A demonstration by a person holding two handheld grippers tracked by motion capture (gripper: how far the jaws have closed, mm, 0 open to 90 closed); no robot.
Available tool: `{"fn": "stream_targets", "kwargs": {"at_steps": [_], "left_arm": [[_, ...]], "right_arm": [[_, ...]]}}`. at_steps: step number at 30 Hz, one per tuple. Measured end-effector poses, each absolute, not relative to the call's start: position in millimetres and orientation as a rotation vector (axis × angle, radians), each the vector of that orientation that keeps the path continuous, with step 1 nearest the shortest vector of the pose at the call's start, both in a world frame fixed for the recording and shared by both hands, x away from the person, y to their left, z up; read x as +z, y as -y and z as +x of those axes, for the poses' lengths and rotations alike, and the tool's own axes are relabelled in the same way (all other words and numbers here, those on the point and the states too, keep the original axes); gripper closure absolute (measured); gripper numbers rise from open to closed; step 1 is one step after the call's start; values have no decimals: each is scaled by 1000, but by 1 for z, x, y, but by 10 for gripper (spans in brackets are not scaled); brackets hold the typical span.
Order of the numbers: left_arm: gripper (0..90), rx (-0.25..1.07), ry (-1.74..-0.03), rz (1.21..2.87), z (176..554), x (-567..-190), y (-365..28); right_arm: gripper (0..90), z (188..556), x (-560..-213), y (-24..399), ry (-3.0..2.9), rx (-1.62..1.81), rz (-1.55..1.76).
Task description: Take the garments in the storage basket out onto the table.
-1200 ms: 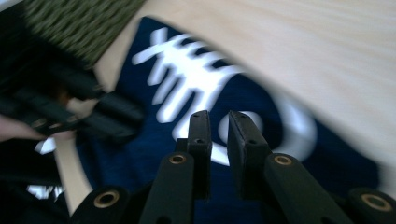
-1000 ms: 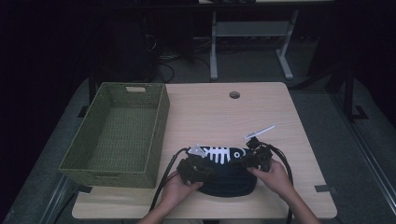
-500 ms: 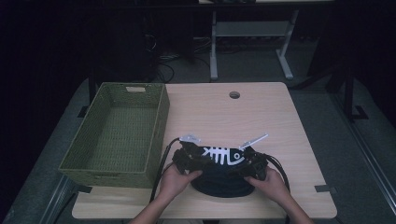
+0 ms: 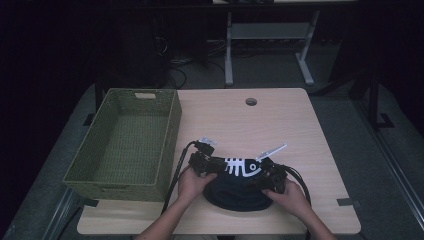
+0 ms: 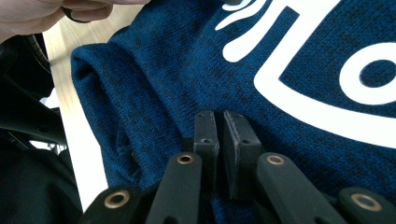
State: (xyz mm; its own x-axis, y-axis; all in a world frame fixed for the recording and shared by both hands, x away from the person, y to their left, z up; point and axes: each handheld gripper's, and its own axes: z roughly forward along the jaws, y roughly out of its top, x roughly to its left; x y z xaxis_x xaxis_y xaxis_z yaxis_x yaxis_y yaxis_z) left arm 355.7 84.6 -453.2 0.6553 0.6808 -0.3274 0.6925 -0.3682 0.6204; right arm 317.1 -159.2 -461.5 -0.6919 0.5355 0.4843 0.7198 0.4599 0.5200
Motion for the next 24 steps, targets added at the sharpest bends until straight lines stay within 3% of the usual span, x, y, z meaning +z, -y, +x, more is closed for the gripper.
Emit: {"fn": "stream_targets", "kwargs": {"at_steps": [11, 19, 24], "left_arm": [[706, -22, -1006, 2039, 356, -435, -77], [711, -93, -1090, 2050, 368, -454, -76], [685, -44, -1076, 2049, 363, -444, -79]], "right_arm": [[833, 316, -461, 158, 2471, -1058, -1081], [833, 317, -461, 159, 2469, -1062, -1074], [833, 317, -461, 158, 2469, -1056, -1075]]}}
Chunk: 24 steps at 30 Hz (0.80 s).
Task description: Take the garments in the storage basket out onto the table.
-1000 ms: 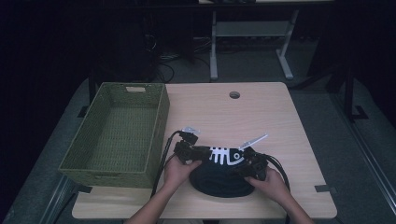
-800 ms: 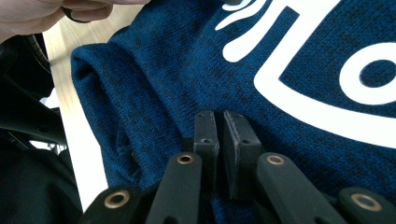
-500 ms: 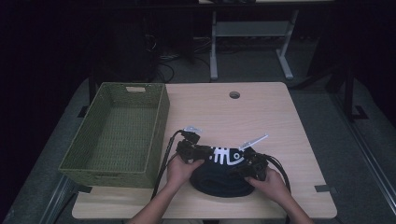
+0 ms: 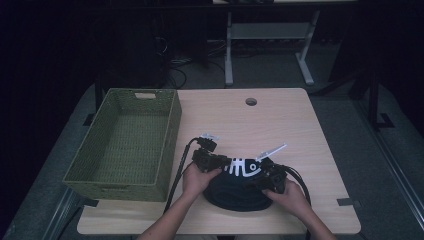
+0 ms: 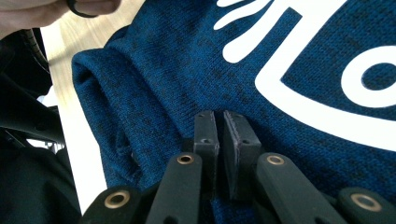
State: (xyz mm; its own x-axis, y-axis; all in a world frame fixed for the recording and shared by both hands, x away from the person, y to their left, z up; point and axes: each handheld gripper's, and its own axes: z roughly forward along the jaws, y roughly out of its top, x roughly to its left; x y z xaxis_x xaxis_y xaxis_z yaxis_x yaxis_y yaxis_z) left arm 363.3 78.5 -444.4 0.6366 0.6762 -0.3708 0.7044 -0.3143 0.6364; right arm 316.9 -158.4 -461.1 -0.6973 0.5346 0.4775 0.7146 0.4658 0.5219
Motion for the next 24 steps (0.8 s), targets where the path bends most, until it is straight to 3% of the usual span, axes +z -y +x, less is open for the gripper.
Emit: {"fn": "stream_targets", "kwargs": {"at_steps": [5, 15, 24], "left_arm": [[679, 33, -1092, 2045, 362, -437, -90], [668, 10, -1138, 2034, 363, -451, -98], [680, -33, -967, 2045, 319, -432, -99]], "right_arm": [[833, 317, -461, 158, 2470, -1057, -1074], [833, 318, -461, 158, 2469, -1055, -1072], [829, 319, -460, 159, 2458, -1052, -1070]]}}
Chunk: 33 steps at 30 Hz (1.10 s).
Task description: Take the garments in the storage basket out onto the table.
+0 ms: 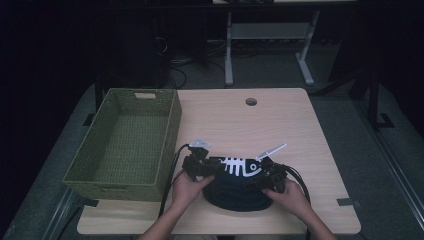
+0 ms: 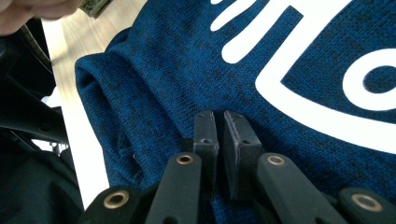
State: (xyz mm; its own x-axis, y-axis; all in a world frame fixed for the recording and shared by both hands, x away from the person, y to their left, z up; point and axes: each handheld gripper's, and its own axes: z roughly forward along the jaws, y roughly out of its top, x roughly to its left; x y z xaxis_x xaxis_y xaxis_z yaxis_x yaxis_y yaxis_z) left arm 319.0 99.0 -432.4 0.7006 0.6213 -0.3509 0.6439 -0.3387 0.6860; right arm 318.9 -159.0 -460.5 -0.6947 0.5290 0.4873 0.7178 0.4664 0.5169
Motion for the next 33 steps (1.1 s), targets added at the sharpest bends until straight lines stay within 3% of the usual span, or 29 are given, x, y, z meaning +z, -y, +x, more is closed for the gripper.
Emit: {"fn": "stream_targets", "kwargs": {"at_steps": [6, 12, 21, 33], "left_arm": [[679, -125, -908, 2097, 296, -448, -97], [685, -87, -881, 2126, 289, -454, -96], [686, -55, -864, 2139, 285, -455, -93], [691, -51, -862, 2136, 285, -457, -94]], "right_arm": [[829, 320, -460, 158, 2457, -1043, -1071], [777, 326, -447, 154, 2445, -1070, -1075], [778, 360, -432, 146, 2435, -1151, -1223], [857, 368, -448, 139, 2470, -1074, -1266]]}}
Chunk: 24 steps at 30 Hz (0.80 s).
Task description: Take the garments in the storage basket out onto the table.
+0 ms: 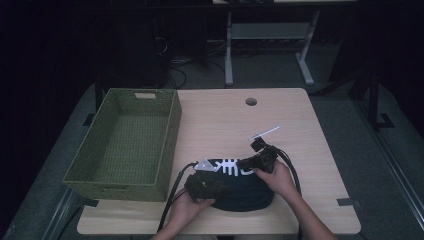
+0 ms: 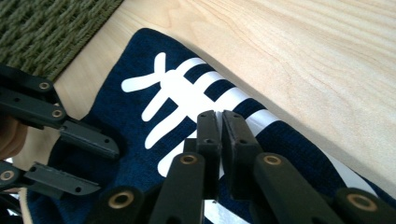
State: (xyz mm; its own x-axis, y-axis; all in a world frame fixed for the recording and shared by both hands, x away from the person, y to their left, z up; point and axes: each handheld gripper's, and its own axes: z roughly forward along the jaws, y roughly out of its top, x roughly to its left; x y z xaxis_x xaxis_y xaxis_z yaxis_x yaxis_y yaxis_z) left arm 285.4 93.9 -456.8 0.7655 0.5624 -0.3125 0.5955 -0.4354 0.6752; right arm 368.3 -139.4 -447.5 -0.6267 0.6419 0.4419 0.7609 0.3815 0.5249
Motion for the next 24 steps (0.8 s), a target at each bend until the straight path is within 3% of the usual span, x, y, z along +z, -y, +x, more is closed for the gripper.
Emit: {"fn": "stream_targets", "kwargs": {"at_steps": [5, 14, 24], "left_arm": [[689, -51, -868, 2134, 285, -456, -94], [664, -57, -866, 2084, 284, -442, -100], [648, -15, -866, 2125, 281, -441, -103]], "right_arm": [[793, 367, -447, 142, 2434, -1102, -1260], [757, 344, -434, 160, 2395, -1195, -1232], [730, 307, -449, 181, 2388, -1128, -1181]]}}
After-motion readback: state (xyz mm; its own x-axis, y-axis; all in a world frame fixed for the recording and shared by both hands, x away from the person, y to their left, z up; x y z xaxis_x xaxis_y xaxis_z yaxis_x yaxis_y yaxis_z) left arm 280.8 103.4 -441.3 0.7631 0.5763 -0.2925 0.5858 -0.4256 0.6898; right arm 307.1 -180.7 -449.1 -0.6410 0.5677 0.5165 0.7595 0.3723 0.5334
